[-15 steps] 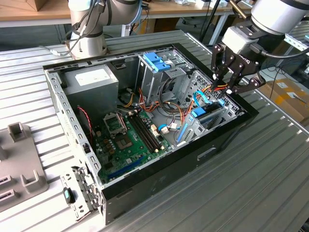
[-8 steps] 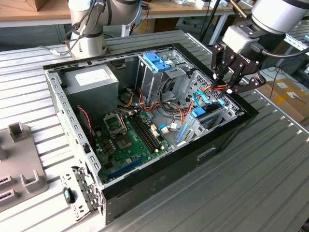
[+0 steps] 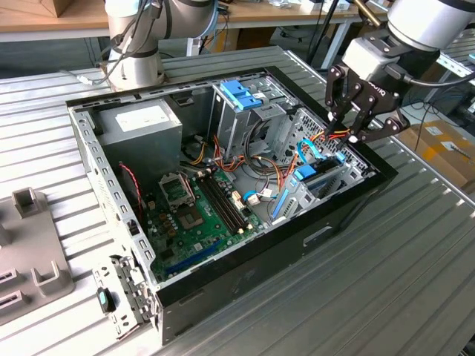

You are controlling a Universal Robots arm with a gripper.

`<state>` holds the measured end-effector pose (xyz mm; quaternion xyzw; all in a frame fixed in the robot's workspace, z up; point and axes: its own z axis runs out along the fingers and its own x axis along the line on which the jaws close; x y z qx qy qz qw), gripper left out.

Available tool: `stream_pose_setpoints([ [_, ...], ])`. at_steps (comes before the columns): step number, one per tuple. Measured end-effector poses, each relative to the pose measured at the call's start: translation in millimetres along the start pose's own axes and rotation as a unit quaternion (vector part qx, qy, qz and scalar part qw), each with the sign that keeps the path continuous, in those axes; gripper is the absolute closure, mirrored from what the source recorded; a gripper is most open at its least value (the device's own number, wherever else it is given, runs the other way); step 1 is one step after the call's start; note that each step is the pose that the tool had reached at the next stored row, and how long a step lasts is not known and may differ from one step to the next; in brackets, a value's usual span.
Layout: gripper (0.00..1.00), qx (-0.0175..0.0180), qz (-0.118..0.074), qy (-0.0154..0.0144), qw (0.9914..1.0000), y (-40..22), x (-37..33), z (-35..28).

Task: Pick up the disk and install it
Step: 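Insert the second disk wire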

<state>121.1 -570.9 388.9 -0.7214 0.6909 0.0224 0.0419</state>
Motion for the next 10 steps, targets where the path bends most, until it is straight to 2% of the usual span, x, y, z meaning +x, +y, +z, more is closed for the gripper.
stream_pose_setpoints([
  [10,0.63,0.0,0.0,0.0,1.0,-0.1,-0.2,-2.1],
])
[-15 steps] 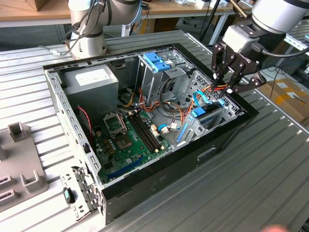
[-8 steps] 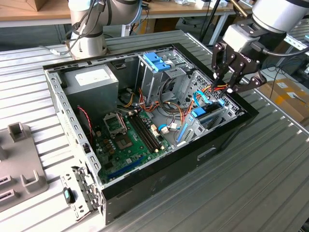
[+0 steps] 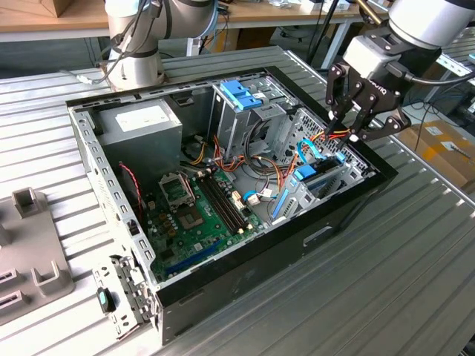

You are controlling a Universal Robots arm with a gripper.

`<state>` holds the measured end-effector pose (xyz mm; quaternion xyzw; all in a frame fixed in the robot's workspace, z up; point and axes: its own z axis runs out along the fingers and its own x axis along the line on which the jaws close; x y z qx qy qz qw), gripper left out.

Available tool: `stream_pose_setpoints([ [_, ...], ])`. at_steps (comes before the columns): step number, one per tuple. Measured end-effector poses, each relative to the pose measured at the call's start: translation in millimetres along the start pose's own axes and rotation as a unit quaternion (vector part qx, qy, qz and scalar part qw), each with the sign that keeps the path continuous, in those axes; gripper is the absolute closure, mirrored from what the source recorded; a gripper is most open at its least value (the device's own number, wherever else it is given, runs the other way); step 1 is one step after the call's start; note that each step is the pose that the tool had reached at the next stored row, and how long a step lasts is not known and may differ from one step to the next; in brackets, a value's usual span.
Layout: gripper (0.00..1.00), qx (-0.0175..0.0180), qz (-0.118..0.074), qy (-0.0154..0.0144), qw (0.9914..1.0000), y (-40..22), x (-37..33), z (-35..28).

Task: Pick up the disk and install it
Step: 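Insert the second disk wire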

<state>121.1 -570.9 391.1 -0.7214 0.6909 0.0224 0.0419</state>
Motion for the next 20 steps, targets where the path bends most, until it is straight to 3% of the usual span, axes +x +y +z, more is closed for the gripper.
stream_pose_setpoints([
  [8,0.63,0.0,0.0,0.0001,1.0,-0.6,0.0,0.0],
  [20,0.63,0.0,0.0,0.0,1.0,-12.2,0.4,0.3],
])
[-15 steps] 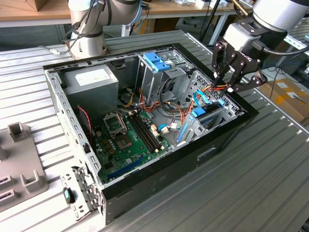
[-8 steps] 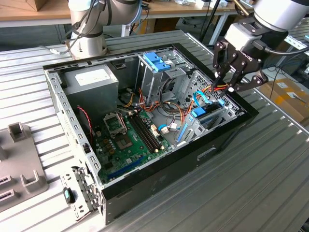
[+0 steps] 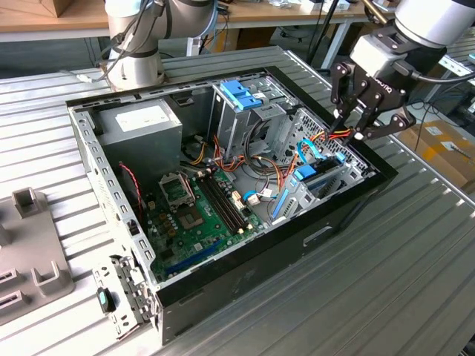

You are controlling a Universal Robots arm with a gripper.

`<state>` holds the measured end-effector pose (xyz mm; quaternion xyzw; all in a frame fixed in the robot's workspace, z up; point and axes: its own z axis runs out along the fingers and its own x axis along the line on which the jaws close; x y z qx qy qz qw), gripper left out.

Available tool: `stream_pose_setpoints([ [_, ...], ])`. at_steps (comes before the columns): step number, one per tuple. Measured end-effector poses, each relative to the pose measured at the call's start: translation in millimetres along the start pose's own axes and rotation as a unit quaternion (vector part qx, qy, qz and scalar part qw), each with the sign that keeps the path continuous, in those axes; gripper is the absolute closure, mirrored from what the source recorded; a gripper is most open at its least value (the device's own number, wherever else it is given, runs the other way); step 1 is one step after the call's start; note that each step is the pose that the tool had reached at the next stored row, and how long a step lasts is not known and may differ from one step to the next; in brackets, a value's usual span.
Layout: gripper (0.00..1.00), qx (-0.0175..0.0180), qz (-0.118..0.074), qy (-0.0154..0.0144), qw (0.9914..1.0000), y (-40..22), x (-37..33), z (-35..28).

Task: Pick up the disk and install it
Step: 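Insert the second disk wire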

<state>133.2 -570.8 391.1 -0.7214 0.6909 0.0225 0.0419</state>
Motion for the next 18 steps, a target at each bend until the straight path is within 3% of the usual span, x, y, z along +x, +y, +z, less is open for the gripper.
stream_pose_setpoints([
  [18,0.63,0.0,0.0,0.0,1.0,-6.0,-0.3,0.2],
])
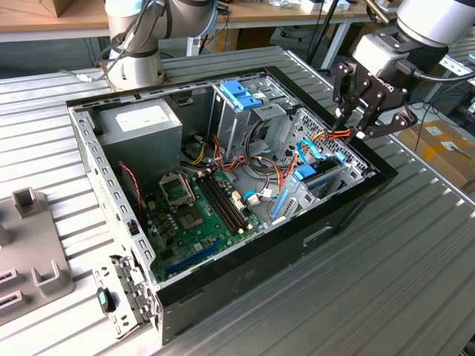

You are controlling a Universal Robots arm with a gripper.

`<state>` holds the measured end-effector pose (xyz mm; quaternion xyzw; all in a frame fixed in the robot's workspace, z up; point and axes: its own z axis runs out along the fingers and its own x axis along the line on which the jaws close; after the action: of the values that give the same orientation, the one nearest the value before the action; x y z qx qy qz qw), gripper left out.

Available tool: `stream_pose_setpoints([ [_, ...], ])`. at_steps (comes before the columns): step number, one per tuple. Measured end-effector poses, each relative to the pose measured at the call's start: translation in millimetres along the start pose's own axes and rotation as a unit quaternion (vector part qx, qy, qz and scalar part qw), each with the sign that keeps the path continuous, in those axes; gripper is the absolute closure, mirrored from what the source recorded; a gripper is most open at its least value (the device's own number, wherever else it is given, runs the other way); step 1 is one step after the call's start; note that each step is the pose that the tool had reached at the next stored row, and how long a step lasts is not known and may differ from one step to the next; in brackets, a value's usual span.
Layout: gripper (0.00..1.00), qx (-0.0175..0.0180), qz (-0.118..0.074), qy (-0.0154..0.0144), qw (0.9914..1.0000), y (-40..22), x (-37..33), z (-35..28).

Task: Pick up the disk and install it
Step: 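Insert the second disk wire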

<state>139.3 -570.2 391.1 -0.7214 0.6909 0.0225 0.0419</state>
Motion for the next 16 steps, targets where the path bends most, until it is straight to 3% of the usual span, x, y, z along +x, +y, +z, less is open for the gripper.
stream_pose_setpoints([
  [8,0.63,0.0,0.0,0.0,1.0,-10.2,0.1,0.3],
  [16,0.63,0.0,0.0,0.0,1.0,-29.6,0.8,0.8],
])
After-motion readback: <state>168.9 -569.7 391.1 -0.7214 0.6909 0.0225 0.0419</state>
